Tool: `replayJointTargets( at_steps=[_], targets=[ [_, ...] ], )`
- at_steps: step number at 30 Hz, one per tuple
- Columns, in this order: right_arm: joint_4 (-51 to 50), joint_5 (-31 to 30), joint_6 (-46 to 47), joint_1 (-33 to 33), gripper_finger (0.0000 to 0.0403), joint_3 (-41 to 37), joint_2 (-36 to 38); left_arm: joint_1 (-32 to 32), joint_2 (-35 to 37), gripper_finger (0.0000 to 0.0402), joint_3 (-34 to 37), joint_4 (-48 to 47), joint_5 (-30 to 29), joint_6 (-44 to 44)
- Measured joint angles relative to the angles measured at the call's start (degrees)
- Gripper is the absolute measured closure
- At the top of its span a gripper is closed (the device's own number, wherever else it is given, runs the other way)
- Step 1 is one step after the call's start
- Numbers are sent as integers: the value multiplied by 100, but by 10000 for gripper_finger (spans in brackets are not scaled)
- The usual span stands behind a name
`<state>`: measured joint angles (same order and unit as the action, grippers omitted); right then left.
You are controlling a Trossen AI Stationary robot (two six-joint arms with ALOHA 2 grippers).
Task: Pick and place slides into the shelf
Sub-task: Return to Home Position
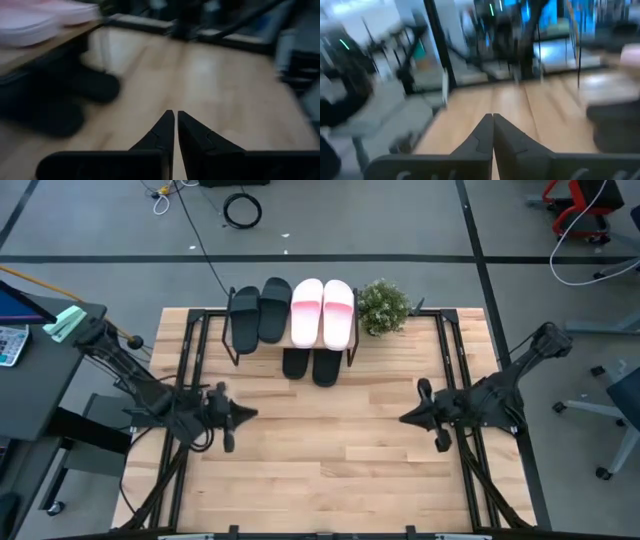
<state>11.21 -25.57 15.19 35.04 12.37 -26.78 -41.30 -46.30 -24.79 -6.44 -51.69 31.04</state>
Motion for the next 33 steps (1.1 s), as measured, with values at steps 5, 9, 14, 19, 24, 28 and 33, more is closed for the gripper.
replayJointTargets(
  at_steps=[5,9,14,19,24,28,33],
  targets=[
    [743,24,-429,-3,393,-823,831,189,402,379,947,1919,498,-1232],
    [732,53,-526,-12,393,-1030,1529,344,1110,386,1265,1960,568,-1567],
    [116,5,-656,-14,392,-1039,2133,360,2016,385,1543,1915,589,-2077],
    [-342,-383,-618,-14,393,-1040,2329,474,2674,382,2114,1809,598,-2089],
    [-442,-545,-590,-14,392,-1039,2325,580,3084,389,2414,1506,969,-1825],
    [-925,-685,-622,-14,391,-1039,2322,582,3214,386,2405,1855,1493,-2387],
    [-1183,-1085,-956,-14,391,-999,2198,579,3212,377,2408,1673,1535,-2455]
  ],
)
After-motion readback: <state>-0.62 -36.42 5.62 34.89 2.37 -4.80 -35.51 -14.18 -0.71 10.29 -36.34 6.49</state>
